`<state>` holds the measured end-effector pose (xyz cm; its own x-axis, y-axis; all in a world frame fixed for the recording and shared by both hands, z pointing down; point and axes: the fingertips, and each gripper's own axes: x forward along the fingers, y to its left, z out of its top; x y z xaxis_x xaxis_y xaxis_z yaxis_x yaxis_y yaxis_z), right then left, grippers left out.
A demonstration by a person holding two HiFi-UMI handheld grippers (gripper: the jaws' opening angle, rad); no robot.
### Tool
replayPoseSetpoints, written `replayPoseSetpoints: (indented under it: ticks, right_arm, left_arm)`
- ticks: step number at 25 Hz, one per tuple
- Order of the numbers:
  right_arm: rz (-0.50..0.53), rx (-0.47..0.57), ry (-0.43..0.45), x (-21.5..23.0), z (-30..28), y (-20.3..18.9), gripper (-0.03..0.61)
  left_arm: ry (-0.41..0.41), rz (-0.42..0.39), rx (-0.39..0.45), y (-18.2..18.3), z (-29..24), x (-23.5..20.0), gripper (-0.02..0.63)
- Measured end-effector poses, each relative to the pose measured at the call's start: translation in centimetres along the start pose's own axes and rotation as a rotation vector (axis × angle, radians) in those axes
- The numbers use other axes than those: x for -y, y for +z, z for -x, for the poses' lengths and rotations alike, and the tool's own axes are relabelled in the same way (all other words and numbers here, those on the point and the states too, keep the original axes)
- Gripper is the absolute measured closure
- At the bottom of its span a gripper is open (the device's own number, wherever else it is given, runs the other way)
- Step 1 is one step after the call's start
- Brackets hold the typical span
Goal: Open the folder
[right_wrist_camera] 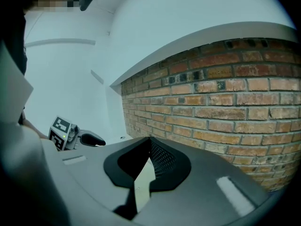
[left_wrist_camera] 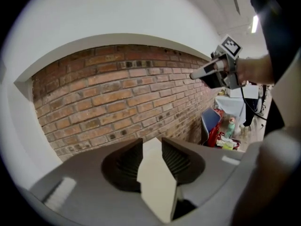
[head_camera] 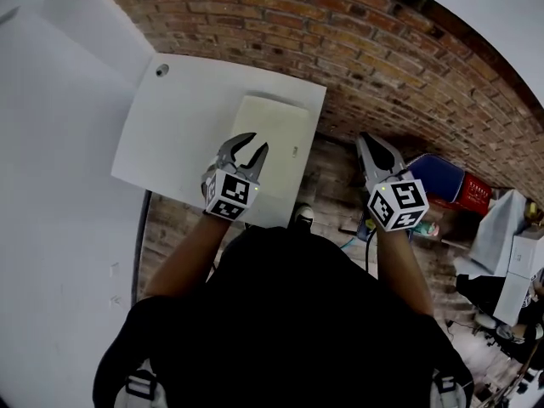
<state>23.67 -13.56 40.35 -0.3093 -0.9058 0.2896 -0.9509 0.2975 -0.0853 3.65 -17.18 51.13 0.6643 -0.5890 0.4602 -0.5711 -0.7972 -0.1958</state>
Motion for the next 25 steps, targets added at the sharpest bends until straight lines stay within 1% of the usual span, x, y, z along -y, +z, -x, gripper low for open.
replayPoseSetpoints:
  ticks: [8, 13, 19, 25]
  right_arm:
    - [-0.009, -0.030, 0.043, -0.2, -0.8, -1.7, 0.578]
    - [-0.013, -0.055, 0.071, -0.6, -1.5, -3.0, 0.578]
    - [-0.017, -0.079, 0.098, -1.0, -2.3, -4.0, 0.578]
    - [-0.014, -0.093, 0.122, -1.4, -2.9, -4.7, 0.578]
  left_arm:
    - [-0.048, -0.053, -0.051, -2.7, -1.4, 4.2, 0.503]
    - [-0.060, -0.071, -0.057, -4.1, -1.6, 5.7, 0.494]
    - [-0.094, -0.149, -0.036, -5.0, -1.4, 8.0, 0.462]
    - [-0.154, -0.191, -0.075, -7.4, -1.5, 10.9, 0.446]
